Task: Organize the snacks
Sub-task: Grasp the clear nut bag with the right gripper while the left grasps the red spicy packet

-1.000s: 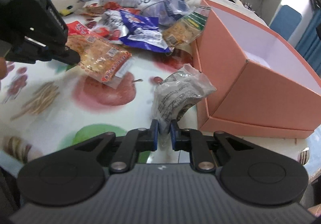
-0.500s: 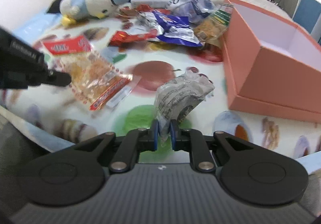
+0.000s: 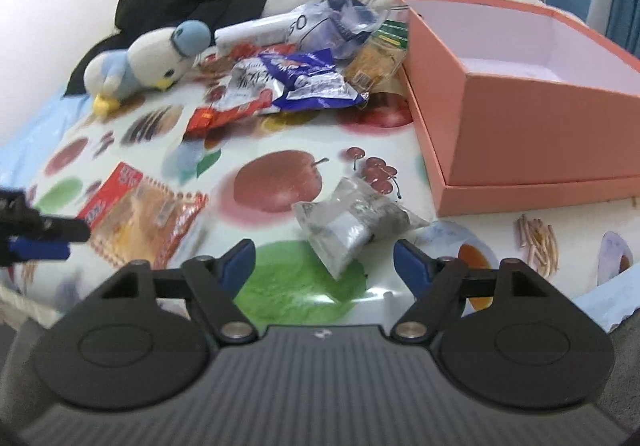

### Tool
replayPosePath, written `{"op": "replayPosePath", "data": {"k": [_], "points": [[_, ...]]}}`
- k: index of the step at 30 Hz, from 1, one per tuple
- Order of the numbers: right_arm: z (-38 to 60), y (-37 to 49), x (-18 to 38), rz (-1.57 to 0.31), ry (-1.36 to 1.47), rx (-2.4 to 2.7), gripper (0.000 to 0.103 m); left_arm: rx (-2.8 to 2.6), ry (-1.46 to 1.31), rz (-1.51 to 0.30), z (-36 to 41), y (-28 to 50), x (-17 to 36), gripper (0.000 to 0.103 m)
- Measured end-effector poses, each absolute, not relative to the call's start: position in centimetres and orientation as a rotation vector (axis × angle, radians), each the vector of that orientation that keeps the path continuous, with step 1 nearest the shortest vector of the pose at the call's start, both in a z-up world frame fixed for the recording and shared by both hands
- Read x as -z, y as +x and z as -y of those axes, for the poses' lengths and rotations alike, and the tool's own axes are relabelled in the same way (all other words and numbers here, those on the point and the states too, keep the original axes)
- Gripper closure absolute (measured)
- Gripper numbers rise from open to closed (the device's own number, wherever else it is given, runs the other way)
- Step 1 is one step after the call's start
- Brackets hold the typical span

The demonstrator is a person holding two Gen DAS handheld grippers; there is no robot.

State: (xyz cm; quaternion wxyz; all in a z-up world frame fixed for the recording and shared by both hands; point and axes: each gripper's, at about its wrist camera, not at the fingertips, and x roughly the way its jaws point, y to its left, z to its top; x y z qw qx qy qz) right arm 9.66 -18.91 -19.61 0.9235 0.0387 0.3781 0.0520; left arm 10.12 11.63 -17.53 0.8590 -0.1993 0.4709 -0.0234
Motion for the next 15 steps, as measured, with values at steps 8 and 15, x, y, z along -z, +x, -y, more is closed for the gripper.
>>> {"op": "replayPosePath", "data": {"k": [8,15], "points": [[20.1,11.8,20.9,-0.773,0.155,-0.047,0.026,0.116,-0.289,-0.974,-8.6,11.8,16.7,0.027],[20.9,12.4,21.5,-0.765,0.185,-0.047,0.059,0.181,-0.121,-1.008,-4.7,14.4,18.2,0.024]]}}
